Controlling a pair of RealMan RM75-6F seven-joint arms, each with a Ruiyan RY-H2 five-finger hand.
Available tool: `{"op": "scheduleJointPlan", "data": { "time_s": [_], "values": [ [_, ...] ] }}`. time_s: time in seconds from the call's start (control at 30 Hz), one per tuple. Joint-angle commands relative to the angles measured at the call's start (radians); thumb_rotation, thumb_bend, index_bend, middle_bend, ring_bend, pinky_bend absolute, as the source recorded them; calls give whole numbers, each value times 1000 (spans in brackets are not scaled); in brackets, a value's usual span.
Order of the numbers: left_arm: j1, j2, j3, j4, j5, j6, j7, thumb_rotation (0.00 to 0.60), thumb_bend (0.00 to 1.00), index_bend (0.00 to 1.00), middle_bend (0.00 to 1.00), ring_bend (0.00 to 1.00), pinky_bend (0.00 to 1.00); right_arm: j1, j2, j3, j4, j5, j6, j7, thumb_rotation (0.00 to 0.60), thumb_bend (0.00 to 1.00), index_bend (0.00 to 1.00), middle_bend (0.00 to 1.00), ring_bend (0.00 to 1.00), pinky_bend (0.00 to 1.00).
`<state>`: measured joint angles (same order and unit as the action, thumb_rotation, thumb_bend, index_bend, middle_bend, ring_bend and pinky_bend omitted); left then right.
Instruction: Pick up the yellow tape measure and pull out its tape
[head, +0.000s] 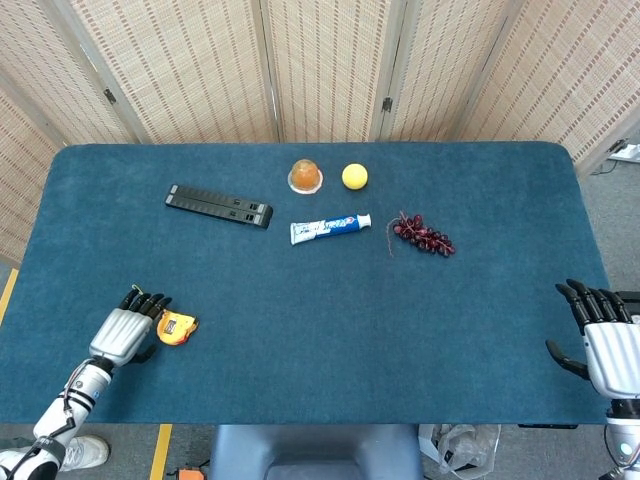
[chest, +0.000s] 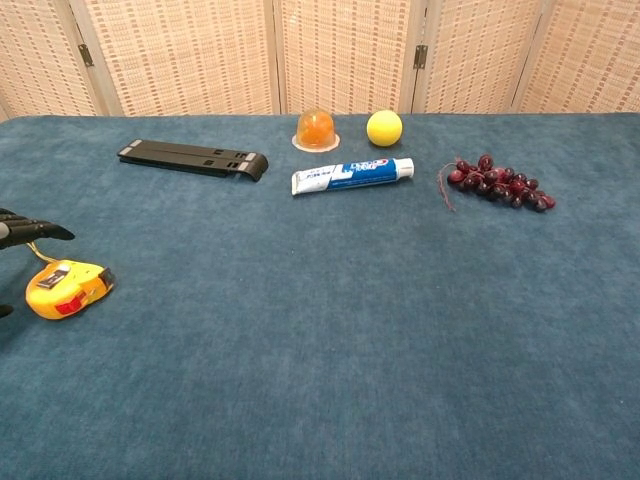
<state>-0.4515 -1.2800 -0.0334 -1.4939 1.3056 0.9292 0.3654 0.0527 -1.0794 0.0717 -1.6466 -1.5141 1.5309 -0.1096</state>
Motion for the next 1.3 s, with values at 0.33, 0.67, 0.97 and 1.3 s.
{"op": "scheduleJointPlan", "data": {
  "time_s": [0.33,0.67,0.97,1.3],
  "values": [
    [-23,-37,6,24,-49,-10,22,600,382,137,120,150,22,-2,1,2,-1,5,-1,0,600,290,150,161,172,141],
    [-38,-57,10,53,-36,0,5,600,382,234,197,196,35,-6,2,1,-2,5,4,-1,600,289,151,161,172,141],
    [-45,-76,12,76,-10,17,-35,600,382,303,268,249,53,-5,-1,2,1,8,0,2,600,290,153,161,172,141],
    [-50,-110,12,122,23,39,-87,600,384,412,398,357,99,-6,-1,3,-3,11,1,-4,600,289,156,160,172,141]
  ]
}}
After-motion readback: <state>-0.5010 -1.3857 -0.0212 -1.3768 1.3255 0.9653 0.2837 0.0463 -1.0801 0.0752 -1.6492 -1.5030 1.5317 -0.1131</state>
